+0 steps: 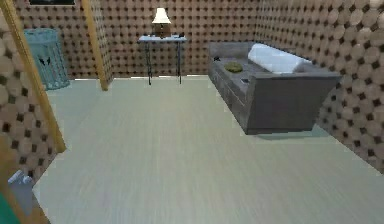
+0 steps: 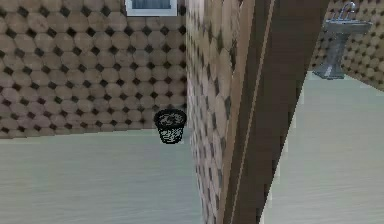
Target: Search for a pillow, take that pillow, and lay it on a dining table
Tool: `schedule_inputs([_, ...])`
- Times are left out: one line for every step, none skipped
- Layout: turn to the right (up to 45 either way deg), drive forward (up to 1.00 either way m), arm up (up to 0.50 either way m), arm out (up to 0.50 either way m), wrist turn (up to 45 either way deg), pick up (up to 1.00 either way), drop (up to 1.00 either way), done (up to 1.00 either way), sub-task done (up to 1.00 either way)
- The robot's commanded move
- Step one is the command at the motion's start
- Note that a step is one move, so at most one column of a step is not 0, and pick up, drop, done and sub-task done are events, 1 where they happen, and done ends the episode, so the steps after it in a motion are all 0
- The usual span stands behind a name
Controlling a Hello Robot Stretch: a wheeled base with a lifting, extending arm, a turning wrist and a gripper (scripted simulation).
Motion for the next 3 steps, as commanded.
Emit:
schedule_inputs([0.0,0.40,0.00,0.00,0.0,0.00,0.00,0.00,0.00])
schedule_inputs([0.0,1.00,0.00,0.00,0.0,0.00,0.00,0.00,0.00])
schedule_inputs([3.0,0.00,0.00,0.00,0.0,0.00,0.00,0.00,0.00])
